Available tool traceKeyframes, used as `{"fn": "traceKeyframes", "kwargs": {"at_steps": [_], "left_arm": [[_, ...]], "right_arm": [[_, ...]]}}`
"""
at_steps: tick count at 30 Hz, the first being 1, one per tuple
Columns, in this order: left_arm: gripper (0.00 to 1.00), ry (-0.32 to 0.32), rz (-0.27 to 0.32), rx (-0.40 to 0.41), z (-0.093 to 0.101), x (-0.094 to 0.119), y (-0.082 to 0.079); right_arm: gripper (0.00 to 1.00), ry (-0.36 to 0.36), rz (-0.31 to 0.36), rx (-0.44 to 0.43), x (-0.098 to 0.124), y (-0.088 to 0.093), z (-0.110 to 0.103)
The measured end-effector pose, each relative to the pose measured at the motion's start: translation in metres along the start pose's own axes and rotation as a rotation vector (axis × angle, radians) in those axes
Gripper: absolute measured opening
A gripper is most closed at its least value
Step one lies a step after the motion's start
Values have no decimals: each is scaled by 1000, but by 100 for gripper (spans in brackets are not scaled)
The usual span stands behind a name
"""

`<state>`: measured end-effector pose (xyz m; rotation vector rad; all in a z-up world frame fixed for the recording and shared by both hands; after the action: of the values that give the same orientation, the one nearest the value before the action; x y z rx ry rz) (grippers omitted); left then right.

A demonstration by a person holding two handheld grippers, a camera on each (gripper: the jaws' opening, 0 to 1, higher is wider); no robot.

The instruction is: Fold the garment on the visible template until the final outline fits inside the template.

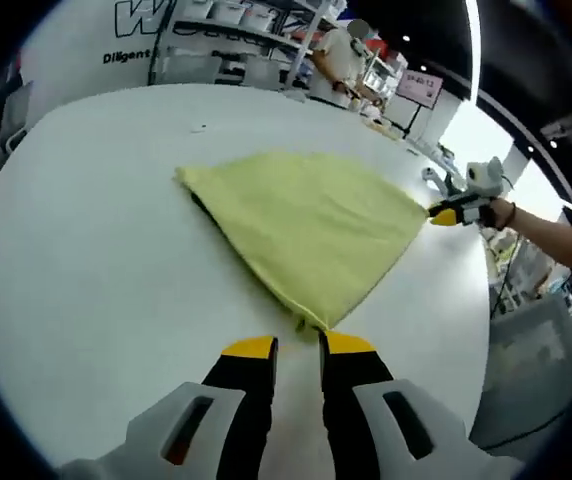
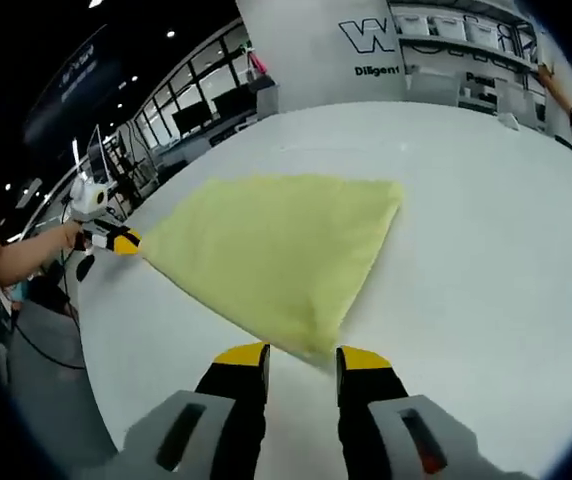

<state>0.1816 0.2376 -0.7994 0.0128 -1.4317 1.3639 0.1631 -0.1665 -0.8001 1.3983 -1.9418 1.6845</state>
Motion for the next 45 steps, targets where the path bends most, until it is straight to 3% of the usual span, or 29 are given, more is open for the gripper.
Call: {"fn": "traceKeyframes", "kwargs": {"at_steps": [1,3,5,8,19,24,25,30,33,34,39,45], "left_arm": [[16,0,-6,0,1,-2,0],[2,17,-17,0,4,-5,2],[1,8,-15,-18,5,-6,0],[1,7,-11,5,7,-3,1],[1,-14,-39,-31,8,17,18],[2,-61,26,-30,1,13,5],[2,-51,16,-38,2,10,3],[11,-7,22,-53,5,5,-1],[34,30,47,-22,9,6,-2],[33,42,39,-1,10,5,-1],[11,-1,28,-8,1,-3,0],[3,14,19,-15,1,-8,-3]], "right_arm": [[12,2,2,6,-1,0,0],[5,16,-4,36,-3,1,0],[0,17,-7,40,-3,1,1],[0,20,4,42,0,0,1],[0,11,-16,47,6,9,-6],[0,24,-17,42,6,9,-4],[0,25,-21,43,6,8,-4],[0,24,-32,39,6,7,-4],[0,22,-32,38,6,6,-3],[0,22,-33,36,6,7,-3],[0,27,-30,28,5,8,-3],[0,26,-33,33,6,7,-3]]}}
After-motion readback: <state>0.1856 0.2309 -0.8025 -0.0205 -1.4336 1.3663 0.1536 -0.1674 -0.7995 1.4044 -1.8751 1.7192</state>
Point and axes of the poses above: the point that each gripper's makers call its tool centre point, and the gripper's own axes: x roughly backward along the fingers, z roughly to its right, y roughly out of its underside, the point moved 6 cm from there along x, roughly backward along the fingers, and after that the axes turned 5 degrees about -x, right-handed, at the moved point
